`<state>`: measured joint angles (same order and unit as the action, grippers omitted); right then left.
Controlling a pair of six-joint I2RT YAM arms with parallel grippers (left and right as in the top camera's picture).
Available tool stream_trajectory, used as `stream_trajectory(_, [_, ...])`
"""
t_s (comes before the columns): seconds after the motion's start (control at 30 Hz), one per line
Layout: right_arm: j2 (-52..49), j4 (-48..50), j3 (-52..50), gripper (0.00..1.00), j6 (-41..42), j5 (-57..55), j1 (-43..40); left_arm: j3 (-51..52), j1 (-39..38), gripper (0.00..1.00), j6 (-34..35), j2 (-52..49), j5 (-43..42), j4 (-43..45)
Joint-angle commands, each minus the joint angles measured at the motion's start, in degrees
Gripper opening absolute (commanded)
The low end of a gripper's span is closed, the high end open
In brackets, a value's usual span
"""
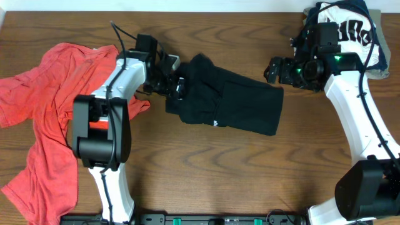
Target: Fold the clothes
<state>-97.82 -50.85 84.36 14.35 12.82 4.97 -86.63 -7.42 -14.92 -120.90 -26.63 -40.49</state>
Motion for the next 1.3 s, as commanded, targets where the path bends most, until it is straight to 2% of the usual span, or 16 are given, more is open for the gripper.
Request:
stream_trajectory(0.0, [0.74,0.04,0.83,0.99,-1.16,-2.34,1.11,-1.22,-1.92,0.98,-2.03,-1.16,-2.34,-0.15])
stream_trajectory(0.13, [0.74,0.07,0.83,0.96,-1.18,-2.34,1.20,-1.18,-3.63,0.98,-2.01,-1.27,-2.34,0.04])
stream_trajectory(0.47, [0.74,0.00,0.76,0.88,-1.60,-2.32,1.44,-0.22,-5.79,0.63,-1.90,-1.29,-0.59,3.13])
stream_trajectory(0.57, [0.74,0.02,0.70,0.88,-1.81,-2.34,1.49,-0.24,-5.79,0.60,-1.75,-1.29,2.19,3.69])
stream_trajectory(0.8, [0.74,0.02,0.70,0.88,-1.79,-3.61,1.49,-2.89,-5.03,0.62,0.00,1.29,3.37,2.19])
stream_trajectory(0.93, [0.74,-0.02,0.70,0.89,-1.84,-3.63,1.46,-3.19,-3.45,0.76,0.68,2.32,3.72,3.26])
stream_trajectory(1.27, [0.74,-0.63,0.70,0.90,-2.27,-3.61,1.46,-2.73,-1.46,0.76,0.59,-2.21,3.78,4.17])
